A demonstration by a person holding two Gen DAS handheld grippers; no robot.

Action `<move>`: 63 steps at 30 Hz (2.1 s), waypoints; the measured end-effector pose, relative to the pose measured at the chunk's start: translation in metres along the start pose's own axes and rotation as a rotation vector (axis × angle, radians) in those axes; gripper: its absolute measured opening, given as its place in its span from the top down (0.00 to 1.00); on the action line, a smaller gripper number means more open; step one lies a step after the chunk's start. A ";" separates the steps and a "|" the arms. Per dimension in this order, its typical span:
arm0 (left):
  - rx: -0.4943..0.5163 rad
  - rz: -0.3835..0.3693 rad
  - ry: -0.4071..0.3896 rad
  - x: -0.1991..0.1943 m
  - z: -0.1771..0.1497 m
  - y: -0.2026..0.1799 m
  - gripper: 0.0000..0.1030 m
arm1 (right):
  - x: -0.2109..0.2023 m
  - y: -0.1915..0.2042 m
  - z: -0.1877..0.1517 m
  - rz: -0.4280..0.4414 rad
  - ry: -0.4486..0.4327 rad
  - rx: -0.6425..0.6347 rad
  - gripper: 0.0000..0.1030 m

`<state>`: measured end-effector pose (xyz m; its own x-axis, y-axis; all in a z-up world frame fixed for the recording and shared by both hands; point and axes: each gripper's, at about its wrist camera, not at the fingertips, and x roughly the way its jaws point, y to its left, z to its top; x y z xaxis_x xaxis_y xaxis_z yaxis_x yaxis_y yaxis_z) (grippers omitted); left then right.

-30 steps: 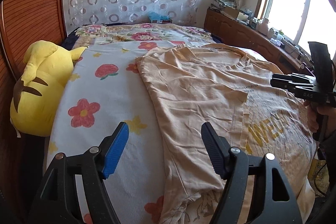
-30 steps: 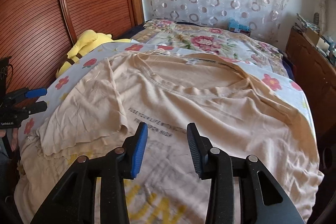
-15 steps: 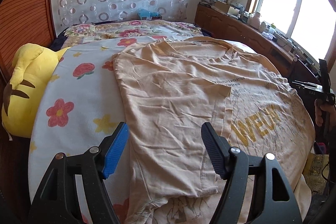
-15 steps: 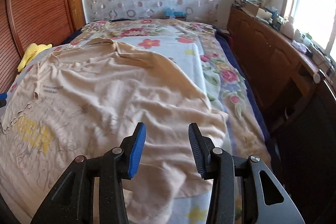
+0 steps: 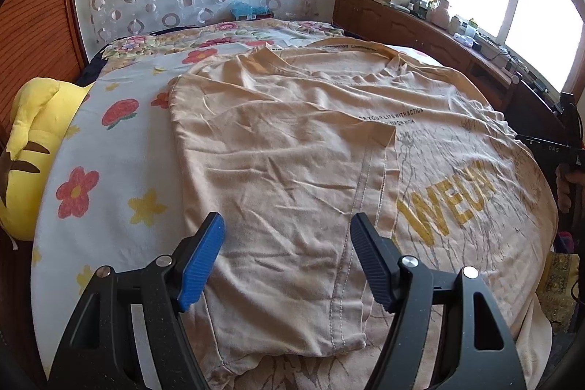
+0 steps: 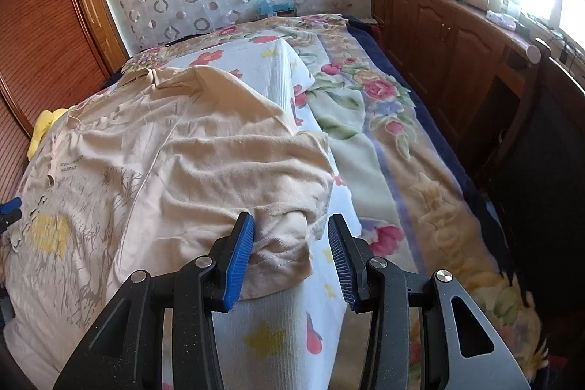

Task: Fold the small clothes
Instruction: 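Move the right tool to the shirt's other side edge and grasp it, then fold the gripped side over toward the shirt center, open right tool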

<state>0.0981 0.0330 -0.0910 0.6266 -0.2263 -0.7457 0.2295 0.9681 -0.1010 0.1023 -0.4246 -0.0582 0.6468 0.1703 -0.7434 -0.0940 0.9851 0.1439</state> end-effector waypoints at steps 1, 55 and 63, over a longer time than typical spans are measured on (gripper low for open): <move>-0.002 0.004 0.005 0.002 -0.001 0.000 0.30 | -0.001 -0.003 -0.001 0.019 0.002 0.009 0.58; 0.039 0.062 0.010 0.010 -0.002 -0.009 0.23 | -0.006 0.133 0.001 0.157 -0.014 -0.284 0.68; 0.039 0.062 0.010 0.010 -0.003 -0.009 0.23 | 0.006 0.170 0.025 0.227 0.022 -0.390 0.98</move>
<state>0.1003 0.0219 -0.0993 0.6332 -0.1652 -0.7561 0.2199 0.9751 -0.0289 0.1095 -0.2567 -0.0220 0.5608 0.3795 -0.7358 -0.5126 0.8571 0.0514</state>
